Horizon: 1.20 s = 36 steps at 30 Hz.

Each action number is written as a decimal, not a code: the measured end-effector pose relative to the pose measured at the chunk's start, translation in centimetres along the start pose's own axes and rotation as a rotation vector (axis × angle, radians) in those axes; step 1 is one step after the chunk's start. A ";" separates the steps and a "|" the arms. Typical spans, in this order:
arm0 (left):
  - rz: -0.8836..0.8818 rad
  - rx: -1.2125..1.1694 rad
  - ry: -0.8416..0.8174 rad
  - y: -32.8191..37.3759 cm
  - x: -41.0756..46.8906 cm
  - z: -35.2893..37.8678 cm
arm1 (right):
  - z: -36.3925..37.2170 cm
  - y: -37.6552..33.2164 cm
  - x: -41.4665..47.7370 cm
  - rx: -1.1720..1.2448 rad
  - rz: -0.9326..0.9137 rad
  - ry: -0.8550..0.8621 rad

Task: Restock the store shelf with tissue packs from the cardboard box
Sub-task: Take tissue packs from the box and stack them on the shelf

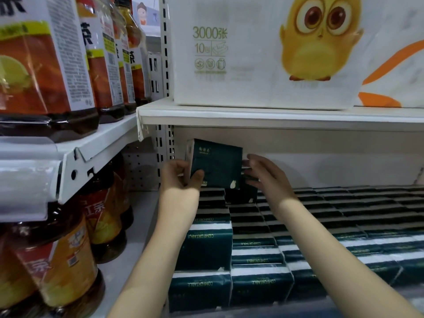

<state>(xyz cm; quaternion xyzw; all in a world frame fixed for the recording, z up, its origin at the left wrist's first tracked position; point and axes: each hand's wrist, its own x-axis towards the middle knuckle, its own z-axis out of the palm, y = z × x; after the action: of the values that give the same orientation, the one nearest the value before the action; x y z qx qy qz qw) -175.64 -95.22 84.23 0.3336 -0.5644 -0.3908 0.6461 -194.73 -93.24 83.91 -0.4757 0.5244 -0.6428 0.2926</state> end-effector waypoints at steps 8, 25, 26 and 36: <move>0.063 0.526 -0.457 1.4 -0.9 -2.0 | -1.9 0.0 -0.2 0.248 -0.011 0.061; 0.124 0.846 -0.721 -0.5 -1.0 -3.5 | -2.5 6.3 0.2 -0.283 0.072 0.086; 0.126 0.845 -0.718 -0.6 -1.0 -3.5 | -2.3 6.4 0.3 -0.290 0.078 0.063; 0.113 0.880 -0.715 -0.7 -0.9 -3.5 | -1.8 6.5 0.2 -0.392 0.165 -0.024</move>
<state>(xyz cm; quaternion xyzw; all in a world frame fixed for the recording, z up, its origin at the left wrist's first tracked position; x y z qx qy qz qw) -172.37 -94.79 82.66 0.3876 -0.8746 -0.1724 0.2349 -197.19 -94.49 77.77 -0.4864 0.6730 -0.4968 0.2524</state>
